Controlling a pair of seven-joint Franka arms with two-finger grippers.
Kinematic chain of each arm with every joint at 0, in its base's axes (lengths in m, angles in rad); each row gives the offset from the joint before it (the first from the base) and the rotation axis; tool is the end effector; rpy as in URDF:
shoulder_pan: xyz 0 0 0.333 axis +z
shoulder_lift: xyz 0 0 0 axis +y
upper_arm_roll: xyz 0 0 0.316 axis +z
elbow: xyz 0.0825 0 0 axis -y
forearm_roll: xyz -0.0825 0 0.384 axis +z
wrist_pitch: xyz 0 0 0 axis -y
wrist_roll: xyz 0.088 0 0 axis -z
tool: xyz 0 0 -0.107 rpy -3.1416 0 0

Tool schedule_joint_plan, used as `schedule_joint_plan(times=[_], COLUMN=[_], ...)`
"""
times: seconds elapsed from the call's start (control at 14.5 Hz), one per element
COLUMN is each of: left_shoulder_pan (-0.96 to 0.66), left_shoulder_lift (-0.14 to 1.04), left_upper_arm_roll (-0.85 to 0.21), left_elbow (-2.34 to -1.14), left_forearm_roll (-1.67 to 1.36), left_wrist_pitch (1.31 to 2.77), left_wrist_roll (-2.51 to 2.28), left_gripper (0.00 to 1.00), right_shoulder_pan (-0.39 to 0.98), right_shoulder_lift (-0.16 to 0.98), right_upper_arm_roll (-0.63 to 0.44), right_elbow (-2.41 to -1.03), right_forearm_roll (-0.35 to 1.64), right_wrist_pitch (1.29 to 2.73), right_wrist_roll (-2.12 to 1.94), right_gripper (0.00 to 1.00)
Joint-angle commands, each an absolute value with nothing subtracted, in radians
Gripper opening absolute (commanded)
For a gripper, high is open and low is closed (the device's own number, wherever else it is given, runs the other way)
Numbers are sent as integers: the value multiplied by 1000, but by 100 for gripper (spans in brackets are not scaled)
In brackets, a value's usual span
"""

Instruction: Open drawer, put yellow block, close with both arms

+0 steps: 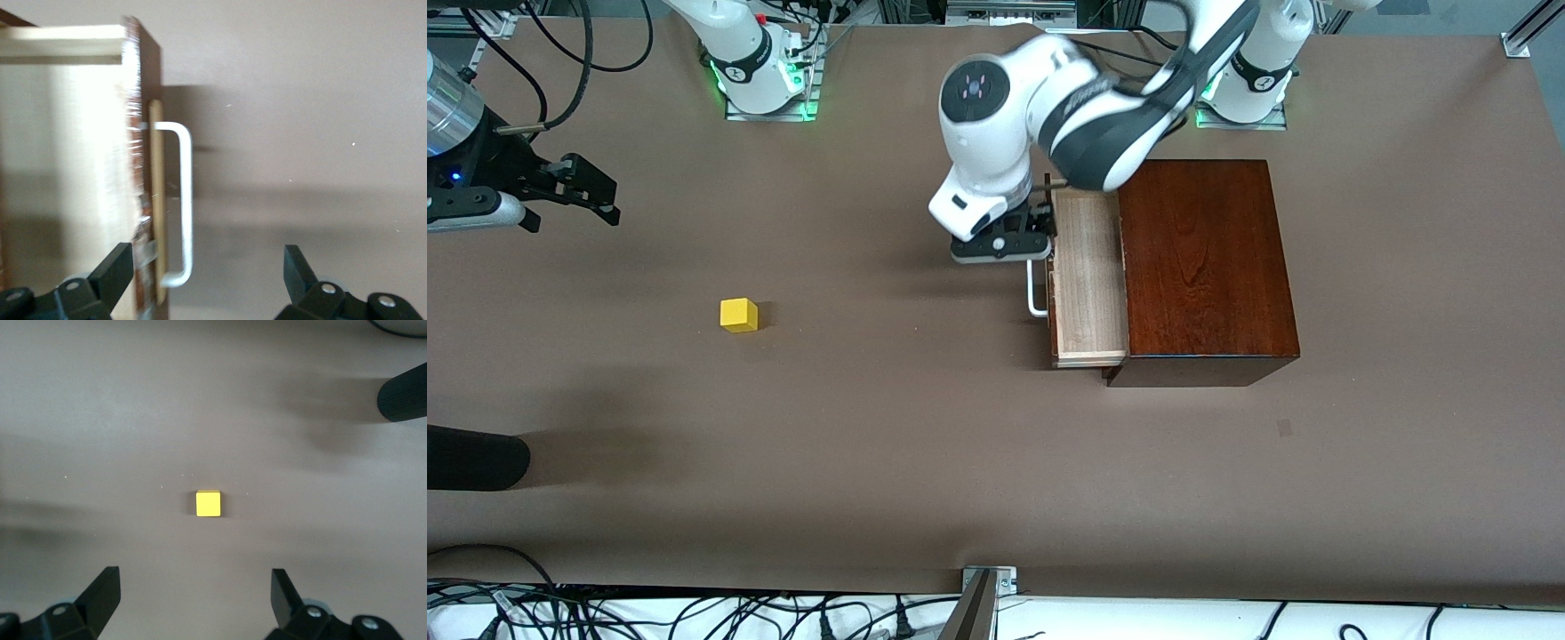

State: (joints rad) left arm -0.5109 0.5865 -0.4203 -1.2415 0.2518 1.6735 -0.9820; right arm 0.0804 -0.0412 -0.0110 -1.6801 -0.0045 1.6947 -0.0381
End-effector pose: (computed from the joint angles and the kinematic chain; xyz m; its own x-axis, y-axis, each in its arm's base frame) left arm 0.4923 -0.5045 0.4370 0.9969 0.0644 -0.0444 0.0597 -0.9932 -0.0995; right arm 0.5507 0.0377 0.6064 0.9926 0.1077 0.0556 0.1075 -0.9942 0.0062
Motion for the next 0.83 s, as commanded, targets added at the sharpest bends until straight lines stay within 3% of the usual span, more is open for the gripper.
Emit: schedule_joint_plan(times=[0.0,0.35,0.76], left_shoulder_pan=[-464,-284,-238], left_shoulder_lift=[555,411,183], left_upper_arm_roll=[-422,-400,-114], left_elbow=[-1131,-1133,-1375], left_forearm_roll=[206,129,25], left_wrist_pitch=[1513,1410,1413], left_wrist_roll=[-892,-536,-88], left_gripper=[100,100,100], right_shoulder_pan=[75,75,75], right_shoulder_lift=[-35,-35,-35], right_upper_arm_roll=[-8,-6,-5], right_elbow=[-1658,-1654,-1654], right_forearm_roll=[14,15,15], right_wrist_pitch=[1687,1686,1683], right_wrist_roll=[-37,-37,-35], right_gripper=[100,100,100])
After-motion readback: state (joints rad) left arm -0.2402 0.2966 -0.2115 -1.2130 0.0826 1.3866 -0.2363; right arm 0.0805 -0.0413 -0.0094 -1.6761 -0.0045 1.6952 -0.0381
